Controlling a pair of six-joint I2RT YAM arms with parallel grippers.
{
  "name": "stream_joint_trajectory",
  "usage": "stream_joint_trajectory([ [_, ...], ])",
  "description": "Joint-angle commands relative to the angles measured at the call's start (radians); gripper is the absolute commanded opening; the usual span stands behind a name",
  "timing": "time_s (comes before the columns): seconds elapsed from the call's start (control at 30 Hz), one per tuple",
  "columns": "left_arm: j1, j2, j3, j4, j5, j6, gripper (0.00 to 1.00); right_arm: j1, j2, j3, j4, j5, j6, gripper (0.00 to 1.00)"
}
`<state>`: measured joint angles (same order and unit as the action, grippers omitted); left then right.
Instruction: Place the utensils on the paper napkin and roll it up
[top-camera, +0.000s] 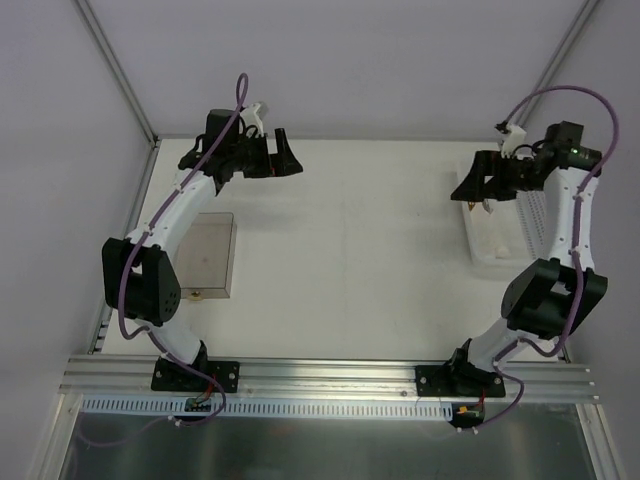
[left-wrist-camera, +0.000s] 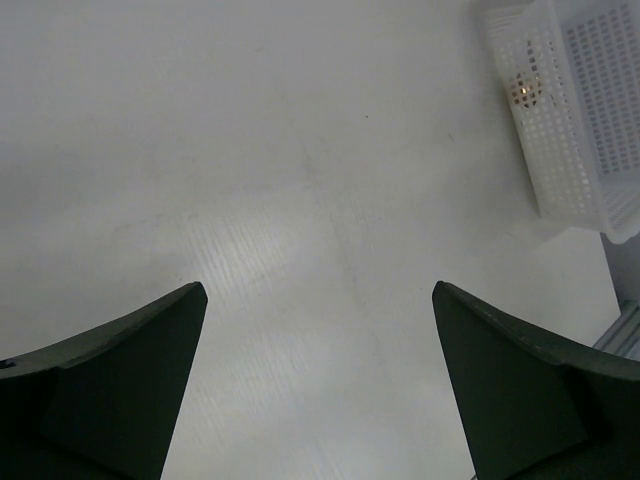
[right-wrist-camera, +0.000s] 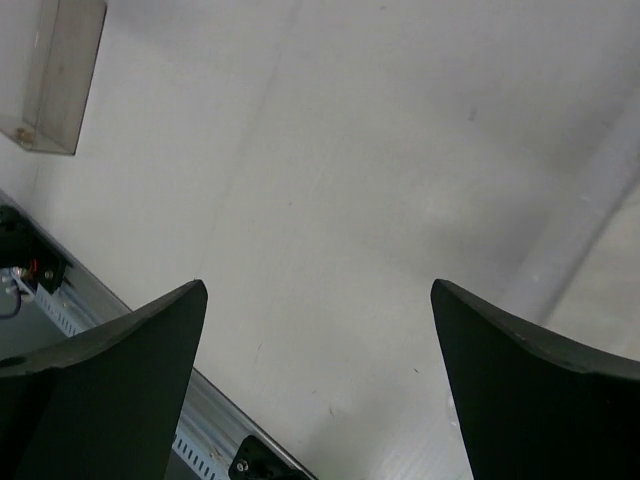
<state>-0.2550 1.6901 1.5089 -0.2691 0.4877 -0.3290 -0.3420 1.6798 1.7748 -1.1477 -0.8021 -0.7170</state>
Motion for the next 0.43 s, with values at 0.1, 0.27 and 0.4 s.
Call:
stream_joint_trajectory([
  [0.1,0.002,-0.098,-0.004,-0.105,-0.148,0.079,0.99,0.26,-0.153,-0.325,0.414,0.124,0.224,0.99],
  [0.27,0.003,-0.178,-0.093,-0.124,-0.207,0.088,0.99,0.385,-0.209,-0.498,0.565,0.188,0.323,0.99],
  [0.4,0.002,-0.211,-0.134,-0.13,-0.23,0.093,0.99,0.413,-0.221,-0.531,0.609,0.213,0.341,0.99],
])
